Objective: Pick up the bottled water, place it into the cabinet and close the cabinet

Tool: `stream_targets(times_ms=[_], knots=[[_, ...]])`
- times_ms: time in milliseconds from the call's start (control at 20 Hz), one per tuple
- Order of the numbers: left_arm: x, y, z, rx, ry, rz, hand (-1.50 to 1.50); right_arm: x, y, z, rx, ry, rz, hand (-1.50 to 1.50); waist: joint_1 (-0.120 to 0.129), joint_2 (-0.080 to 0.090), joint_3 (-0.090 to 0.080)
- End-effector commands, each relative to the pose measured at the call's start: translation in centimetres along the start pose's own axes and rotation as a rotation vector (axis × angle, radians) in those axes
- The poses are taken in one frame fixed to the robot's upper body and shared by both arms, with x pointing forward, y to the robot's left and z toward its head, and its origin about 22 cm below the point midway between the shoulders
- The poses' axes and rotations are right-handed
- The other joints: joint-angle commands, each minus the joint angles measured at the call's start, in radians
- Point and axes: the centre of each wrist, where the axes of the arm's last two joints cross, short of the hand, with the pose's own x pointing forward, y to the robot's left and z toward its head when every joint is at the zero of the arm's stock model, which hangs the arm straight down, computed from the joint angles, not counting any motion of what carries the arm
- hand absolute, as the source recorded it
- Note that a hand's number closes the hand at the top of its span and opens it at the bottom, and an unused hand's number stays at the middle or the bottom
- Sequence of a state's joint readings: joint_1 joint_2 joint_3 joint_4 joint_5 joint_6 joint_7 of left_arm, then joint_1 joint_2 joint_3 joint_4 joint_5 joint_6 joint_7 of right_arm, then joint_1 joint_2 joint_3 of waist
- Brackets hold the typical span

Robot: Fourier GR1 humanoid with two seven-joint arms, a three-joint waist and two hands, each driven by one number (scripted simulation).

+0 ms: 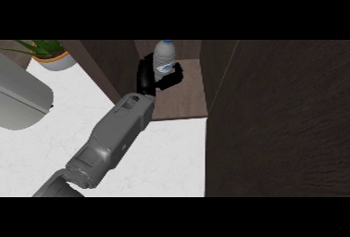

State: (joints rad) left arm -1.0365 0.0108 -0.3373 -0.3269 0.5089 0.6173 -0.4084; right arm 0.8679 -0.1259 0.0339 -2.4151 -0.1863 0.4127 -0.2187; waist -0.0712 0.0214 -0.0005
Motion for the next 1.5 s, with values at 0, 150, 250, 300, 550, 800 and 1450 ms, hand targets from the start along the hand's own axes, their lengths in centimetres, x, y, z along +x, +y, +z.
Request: stream_targets(times_ms=[0,150,250,300,550,800,1450], knots=[[1.4,1.2,-1.9,0.108,0.034,0.021,1.50,1.6,0.6,0.3,-0.002,-0.054,-0.090,-1.50,-0.017,0.003,-0.001],[-1.0,2.4,-1.3,0.115,0.032,0.010,1.50,0.6,-0.4,0.5,0.000,-0.045,-0.062,-1.50,-0.013,0.007,-0.001],[-1.5,1.2,-0.5,0.108,0.019,-0.020,1.50,0.9,-0.2,0.1,0.006,-0.065,-0.073,-1.50,-0.016,0.010,-0.001],[0.2,1.0,-1.5,0.124,0.002,-0.066,1.50,0.4,-0.4,0.2,0.039,-0.043,-0.064,-1.50,-0.029,0.013,0.000],[0.0,2.4,-2.1,0.137,-0.092,-0.155,-1.50,0.5,0.4,0.0,0.017,-0.060,-0.064,-1.50,-0.028,0.014,-0.001],[-0.1,3.2,-2.5,0.168,-0.095,-0.214,-1.50,0.5,0.0,0.5,0.059,-0.062,-0.082,-1.50,-0.045,0.019,-0.001],[3.6,1.3,-3.3,-0.044,-0.258,0.169,-1.50,1.2,-0.1,1.0,0.065,-0.033,-0.088,-1.50,0.001,0.000,-0.001]])
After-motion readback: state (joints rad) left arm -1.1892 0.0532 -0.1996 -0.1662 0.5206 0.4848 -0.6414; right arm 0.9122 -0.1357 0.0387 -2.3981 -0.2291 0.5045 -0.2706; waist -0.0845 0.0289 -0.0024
